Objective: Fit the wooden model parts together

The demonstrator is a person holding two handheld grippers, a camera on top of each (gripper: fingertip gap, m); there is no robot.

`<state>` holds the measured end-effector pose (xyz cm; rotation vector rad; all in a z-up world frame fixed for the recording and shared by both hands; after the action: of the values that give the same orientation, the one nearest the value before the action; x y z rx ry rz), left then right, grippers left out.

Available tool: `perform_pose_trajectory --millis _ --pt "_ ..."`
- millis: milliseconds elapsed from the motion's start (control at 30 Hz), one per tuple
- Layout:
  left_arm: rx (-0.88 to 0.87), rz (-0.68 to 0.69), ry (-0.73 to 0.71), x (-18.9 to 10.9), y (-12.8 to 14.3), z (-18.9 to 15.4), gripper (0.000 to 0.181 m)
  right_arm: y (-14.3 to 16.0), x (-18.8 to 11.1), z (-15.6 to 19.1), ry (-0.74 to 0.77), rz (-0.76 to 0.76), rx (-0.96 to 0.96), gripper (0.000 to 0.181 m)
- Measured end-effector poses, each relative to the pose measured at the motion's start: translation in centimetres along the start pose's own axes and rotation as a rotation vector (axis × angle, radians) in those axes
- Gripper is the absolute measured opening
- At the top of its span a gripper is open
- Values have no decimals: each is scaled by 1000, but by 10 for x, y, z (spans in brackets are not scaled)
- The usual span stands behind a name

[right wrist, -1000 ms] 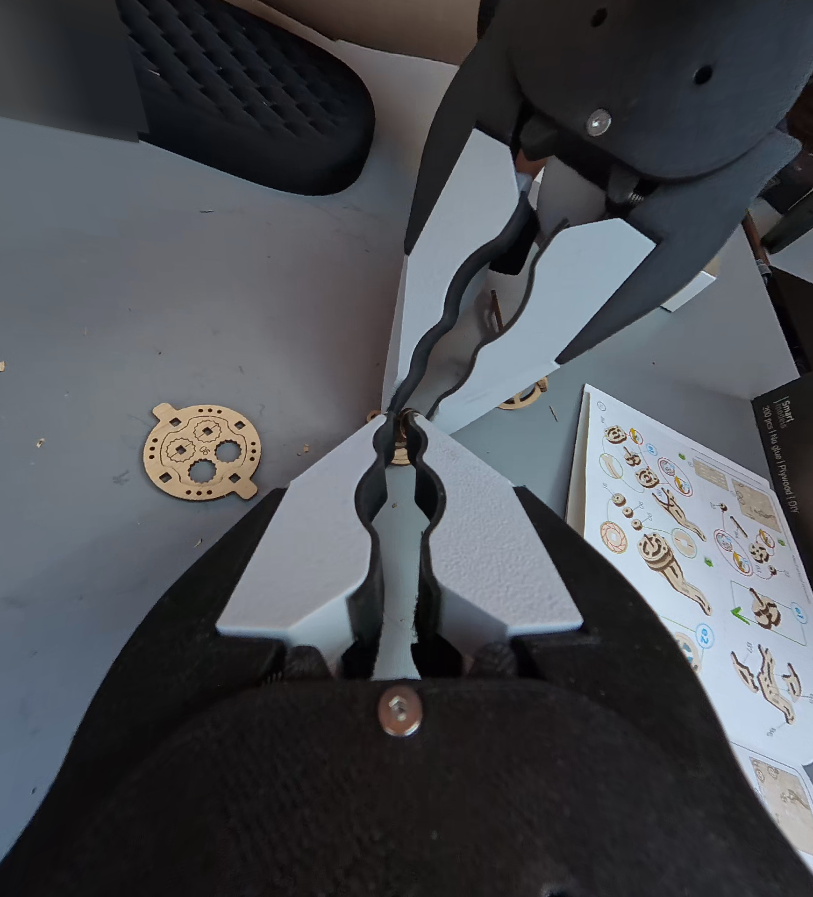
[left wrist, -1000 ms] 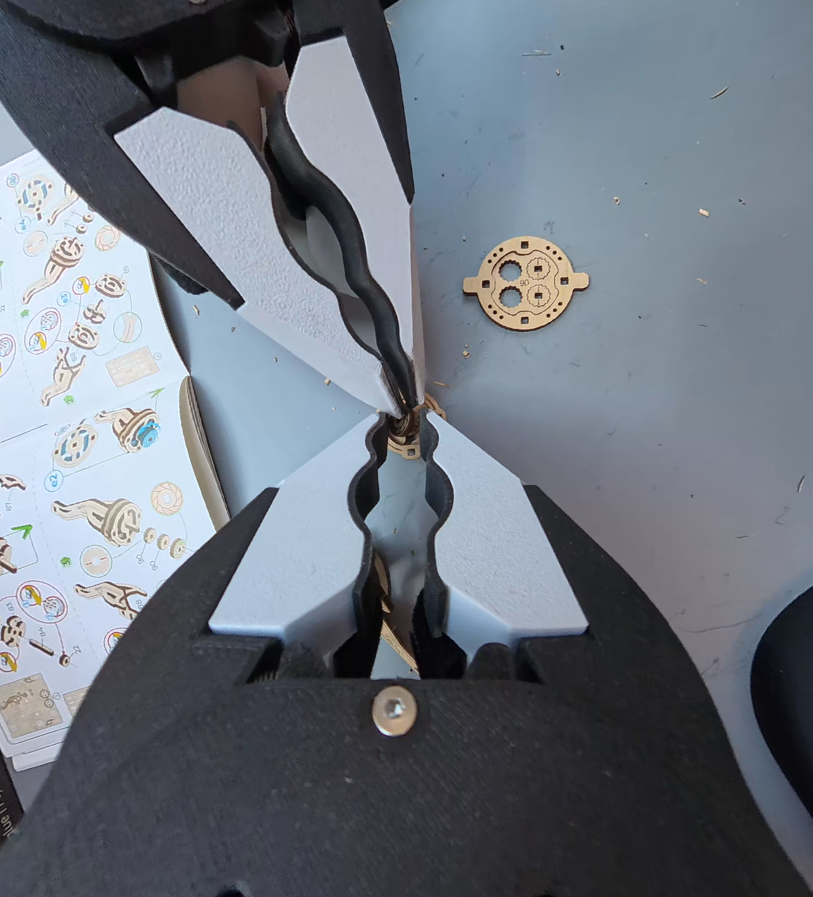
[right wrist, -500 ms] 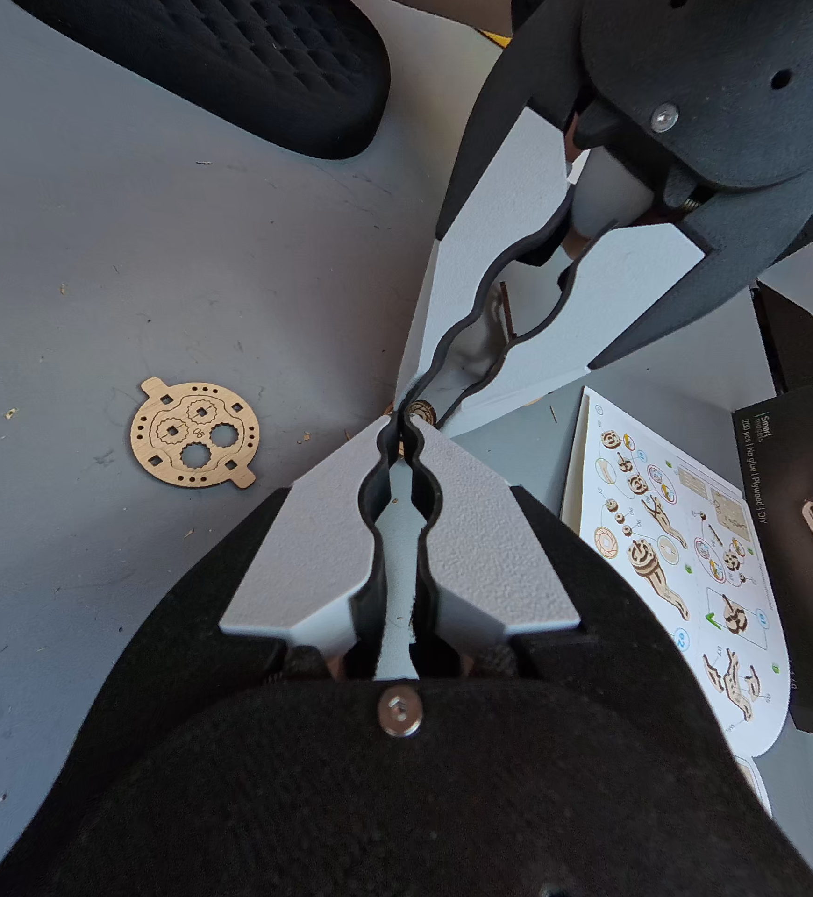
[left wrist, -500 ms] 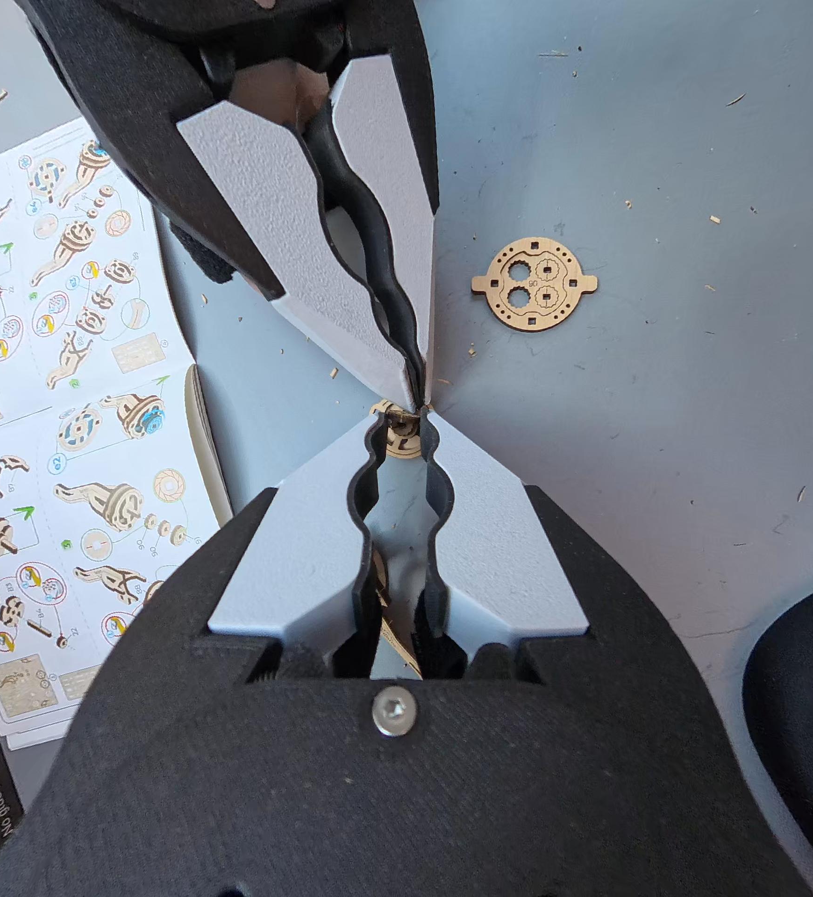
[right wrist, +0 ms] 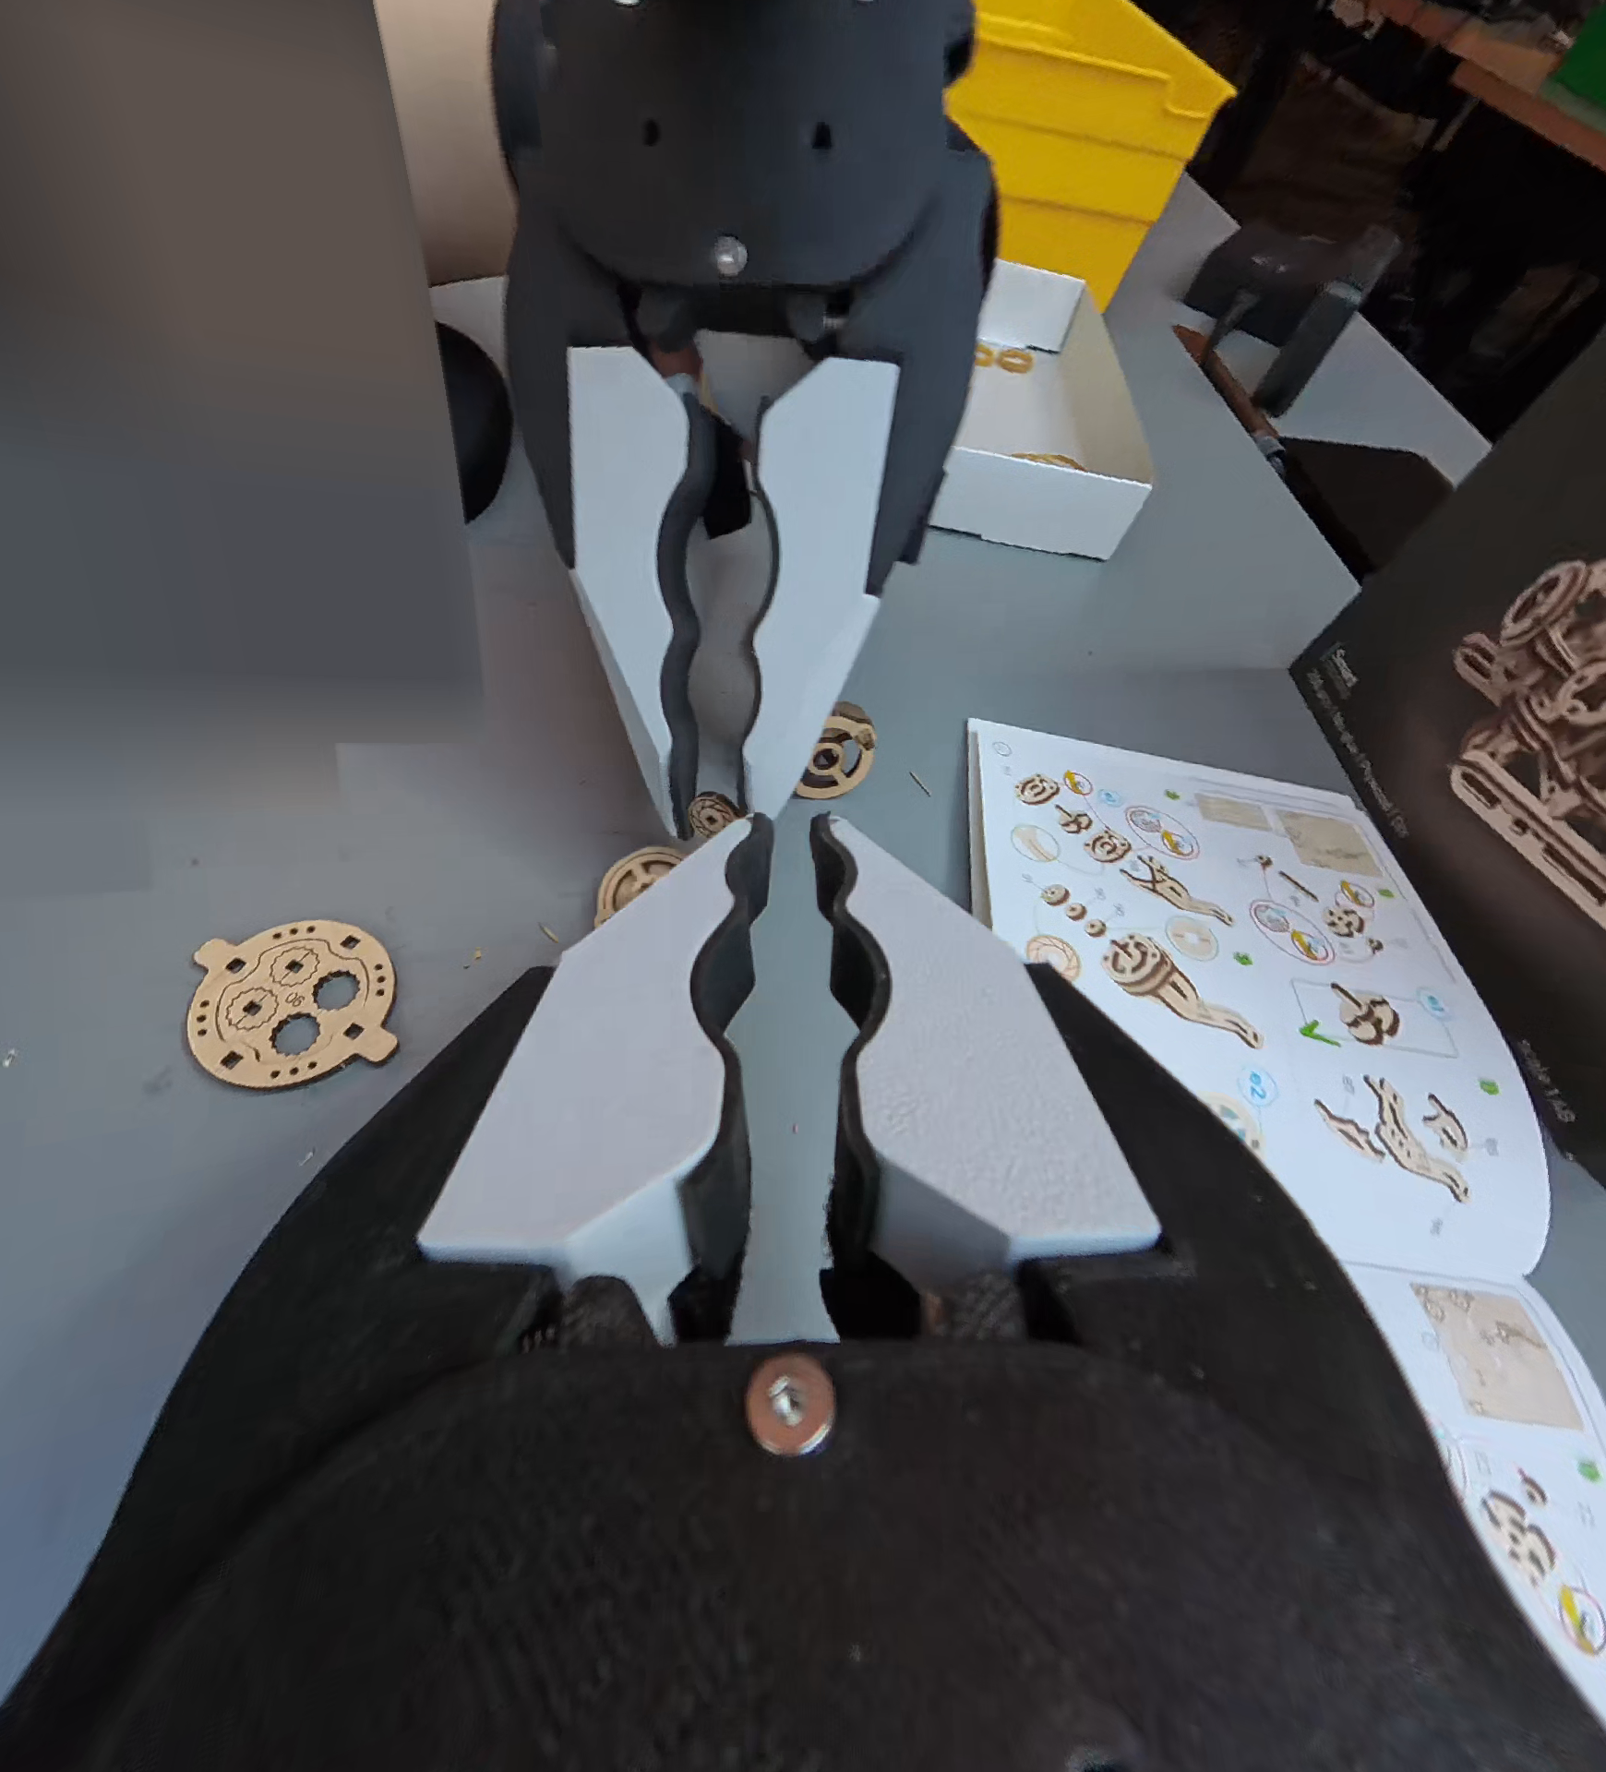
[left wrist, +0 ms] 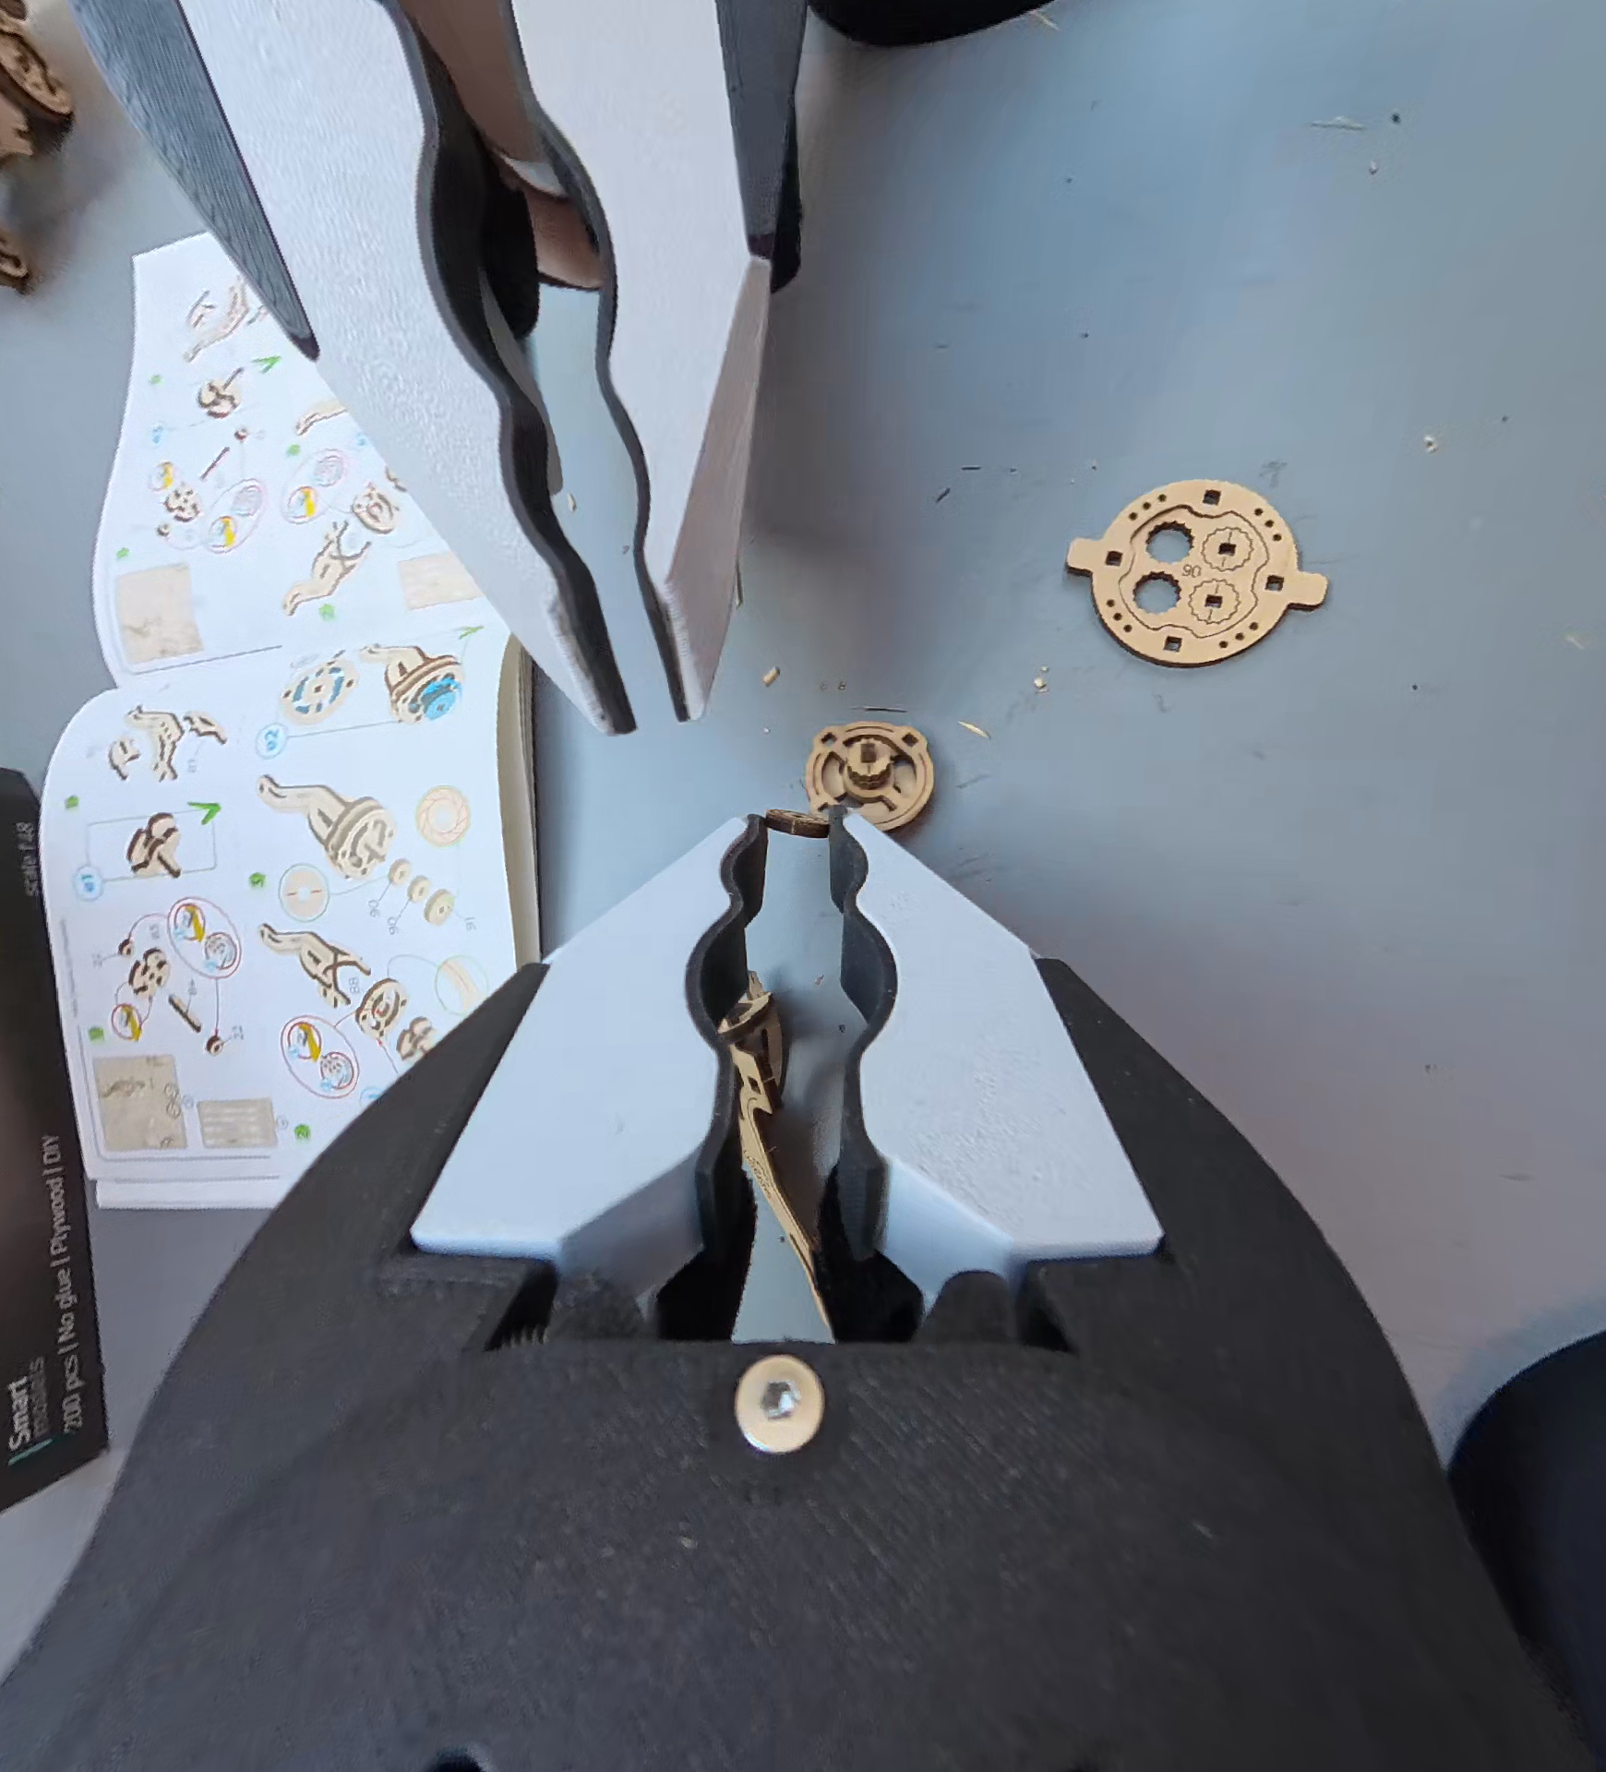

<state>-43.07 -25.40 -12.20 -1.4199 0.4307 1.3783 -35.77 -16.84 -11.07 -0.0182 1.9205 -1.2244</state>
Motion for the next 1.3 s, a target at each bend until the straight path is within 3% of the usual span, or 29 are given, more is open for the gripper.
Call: perform_pose_trajectory --millis 267,700,933,1133,1300 --pt "-149 16 -153 -14 3 -16 11 27 25 8 -200 246 76 12" --pt "-306 14 -237 -24 2 -36 11 17 26 38 -344 257 -27 6" --pt "-349 10 -268 -23 3 -43 11 17 23 29 -257 233 -61 7" --pt "-357 -12 -296 -21 4 -45 11 18 28 27 -198 240 -105 21" --pt "-373 -41 -306 -22 6 -43 11 18 30 28 -246 232 -69 23"
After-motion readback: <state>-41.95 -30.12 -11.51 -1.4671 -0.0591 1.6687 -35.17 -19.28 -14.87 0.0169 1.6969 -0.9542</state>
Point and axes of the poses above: each gripper's, where its closed fingertips meet, x out along the fingers, y out of its underside, z = x × y across the jaws, the point moved 7 cm from there along -x, back along the fingers, and after that the axes turned 14 degrees about z, right-handed, at the moved point
